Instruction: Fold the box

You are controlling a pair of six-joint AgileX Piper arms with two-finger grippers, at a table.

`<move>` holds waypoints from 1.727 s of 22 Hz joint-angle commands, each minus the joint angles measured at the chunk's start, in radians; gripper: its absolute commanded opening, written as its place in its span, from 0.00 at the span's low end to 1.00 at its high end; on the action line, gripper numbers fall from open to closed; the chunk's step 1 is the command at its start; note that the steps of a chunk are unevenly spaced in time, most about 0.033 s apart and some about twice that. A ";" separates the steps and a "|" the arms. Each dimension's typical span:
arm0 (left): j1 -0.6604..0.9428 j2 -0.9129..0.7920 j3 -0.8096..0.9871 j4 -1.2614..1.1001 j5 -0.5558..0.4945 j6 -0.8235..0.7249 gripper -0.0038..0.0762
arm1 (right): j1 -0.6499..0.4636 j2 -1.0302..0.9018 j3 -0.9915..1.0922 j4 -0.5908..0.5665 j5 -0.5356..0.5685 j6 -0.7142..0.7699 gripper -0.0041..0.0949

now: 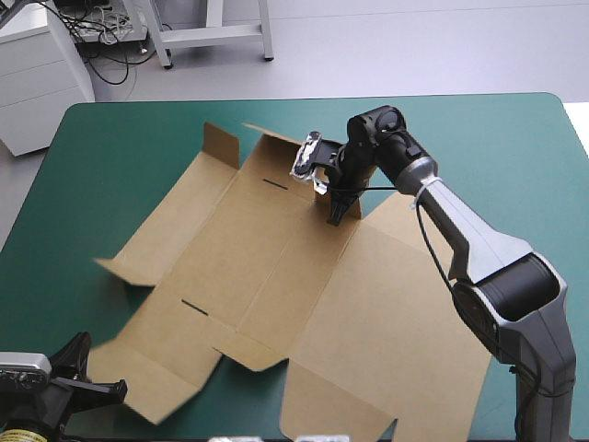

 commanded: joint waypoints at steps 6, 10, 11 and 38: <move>0.002 0.017 -0.019 0.001 -0.073 0.000 0.01 | 0.074 -0.020 -0.033 -0.062 -0.179 -0.252 0.02; 0.002 0.017 -0.019 0.001 -0.073 0.000 0.01 | 0.074 0.003 -0.032 0.046 -0.240 -0.325 0.02; 0.002 0.017 -0.019 0.001 -0.073 0.000 0.01 | 0.074 0.003 -0.032 0.065 -0.249 -0.325 0.03; 0.002 0.017 -0.019 0.001 -0.073 0.000 0.01 | 0.029 -0.155 -0.141 -0.298 0.028 0.714 0.04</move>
